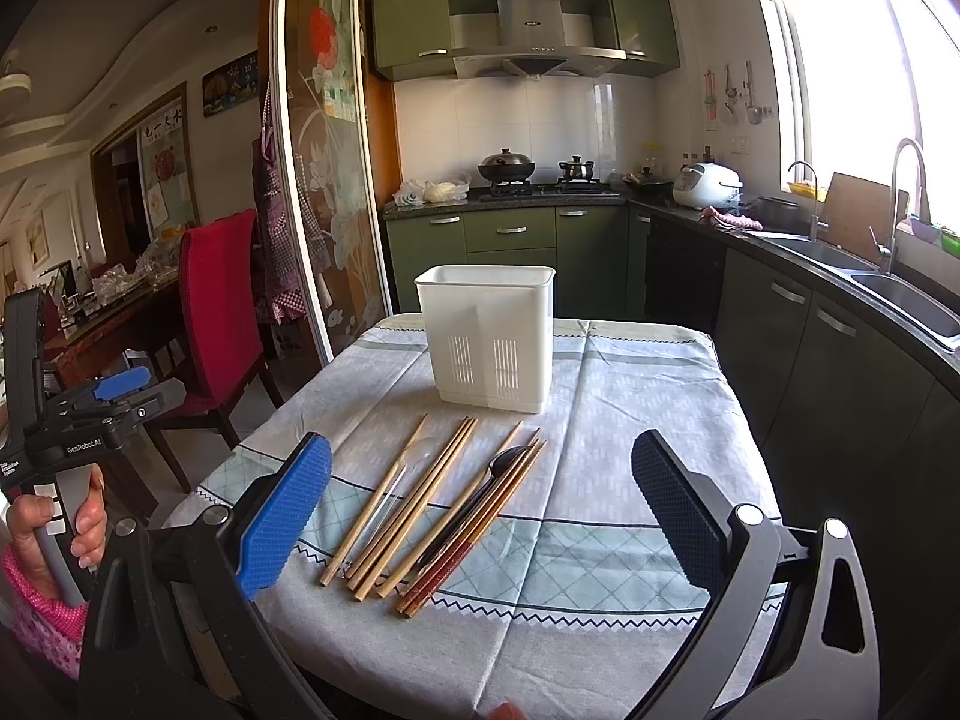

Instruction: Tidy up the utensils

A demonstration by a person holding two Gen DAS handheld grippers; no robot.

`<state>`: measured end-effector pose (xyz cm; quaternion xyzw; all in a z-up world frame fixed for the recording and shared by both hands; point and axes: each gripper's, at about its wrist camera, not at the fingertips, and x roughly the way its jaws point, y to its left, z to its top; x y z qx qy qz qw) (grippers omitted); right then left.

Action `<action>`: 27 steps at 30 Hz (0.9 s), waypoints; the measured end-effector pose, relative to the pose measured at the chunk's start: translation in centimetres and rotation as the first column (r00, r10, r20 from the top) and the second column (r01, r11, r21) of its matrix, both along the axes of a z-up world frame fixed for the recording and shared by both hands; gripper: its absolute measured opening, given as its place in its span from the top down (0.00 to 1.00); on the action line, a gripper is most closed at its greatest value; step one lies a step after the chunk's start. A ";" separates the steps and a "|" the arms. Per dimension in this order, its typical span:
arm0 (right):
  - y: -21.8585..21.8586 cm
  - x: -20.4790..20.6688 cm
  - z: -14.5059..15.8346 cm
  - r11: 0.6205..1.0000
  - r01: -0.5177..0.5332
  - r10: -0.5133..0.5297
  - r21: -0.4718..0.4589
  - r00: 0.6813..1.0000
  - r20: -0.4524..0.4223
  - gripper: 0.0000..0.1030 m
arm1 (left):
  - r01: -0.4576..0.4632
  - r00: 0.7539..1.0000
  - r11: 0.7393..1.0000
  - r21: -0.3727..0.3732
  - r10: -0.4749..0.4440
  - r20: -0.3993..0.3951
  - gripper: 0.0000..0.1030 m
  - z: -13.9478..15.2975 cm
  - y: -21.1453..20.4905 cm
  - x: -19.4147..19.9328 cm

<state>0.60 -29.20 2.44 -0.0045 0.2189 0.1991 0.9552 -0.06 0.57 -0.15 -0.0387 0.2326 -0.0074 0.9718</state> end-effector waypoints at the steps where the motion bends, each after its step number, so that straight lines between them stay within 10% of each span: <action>1: 0.0 0.0 0.0 1.000 0.000 0.000 -0.001 1.000 0.000 0.04 | -0.001 1.000 1.000 0.001 0.001 0.000 0.06 0.0 0.0 0.0; 27: -0.1 0.1 -0.3 1.000 0.002 -0.002 0.000 1.000 -0.004 0.04 | 0.000 1.000 1.000 0.000 0.000 -0.008 0.06 -0.5 0.0 0.2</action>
